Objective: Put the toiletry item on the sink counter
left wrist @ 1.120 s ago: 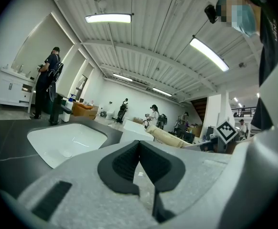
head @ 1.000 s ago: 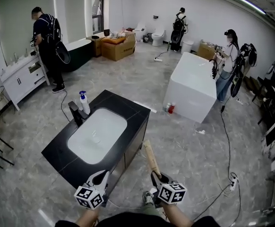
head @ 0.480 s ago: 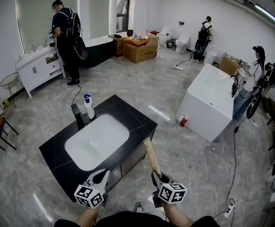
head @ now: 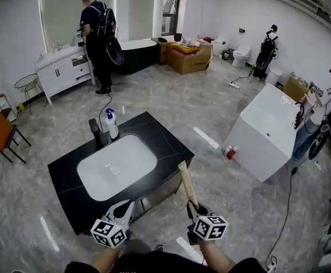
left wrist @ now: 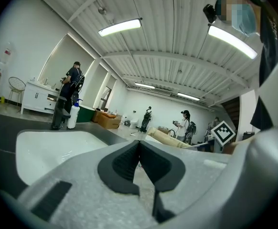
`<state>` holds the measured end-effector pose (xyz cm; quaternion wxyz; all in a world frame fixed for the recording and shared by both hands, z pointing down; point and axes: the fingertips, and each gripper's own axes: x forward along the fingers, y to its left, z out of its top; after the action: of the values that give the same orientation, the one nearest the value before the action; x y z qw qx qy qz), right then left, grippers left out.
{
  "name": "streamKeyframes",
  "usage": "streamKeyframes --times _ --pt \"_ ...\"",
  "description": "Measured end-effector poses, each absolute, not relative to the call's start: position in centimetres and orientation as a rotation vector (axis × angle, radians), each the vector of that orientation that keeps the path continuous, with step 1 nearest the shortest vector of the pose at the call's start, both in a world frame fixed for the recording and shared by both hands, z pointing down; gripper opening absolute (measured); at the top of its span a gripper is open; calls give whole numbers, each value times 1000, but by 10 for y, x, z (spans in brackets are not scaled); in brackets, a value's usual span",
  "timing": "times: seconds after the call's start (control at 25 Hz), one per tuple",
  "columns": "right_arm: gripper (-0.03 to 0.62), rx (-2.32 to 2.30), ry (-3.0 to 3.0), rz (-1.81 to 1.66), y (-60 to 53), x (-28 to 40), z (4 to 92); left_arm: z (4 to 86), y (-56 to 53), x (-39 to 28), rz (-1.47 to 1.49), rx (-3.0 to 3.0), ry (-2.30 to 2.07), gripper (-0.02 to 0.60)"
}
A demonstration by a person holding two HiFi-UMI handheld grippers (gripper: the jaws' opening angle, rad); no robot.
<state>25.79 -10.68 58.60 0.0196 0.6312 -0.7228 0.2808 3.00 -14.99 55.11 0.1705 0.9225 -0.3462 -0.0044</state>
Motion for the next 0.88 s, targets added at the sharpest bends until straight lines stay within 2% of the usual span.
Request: streamKeyframes --times 0.32,0.88 --pt "43 1952 -2223 841 -139 274 589 559 -170 19 -2 2571 -1067 6" --pt "43 1917 -2154 805 -251 273 615 555 -279 21 -18 2588 -1047 6"
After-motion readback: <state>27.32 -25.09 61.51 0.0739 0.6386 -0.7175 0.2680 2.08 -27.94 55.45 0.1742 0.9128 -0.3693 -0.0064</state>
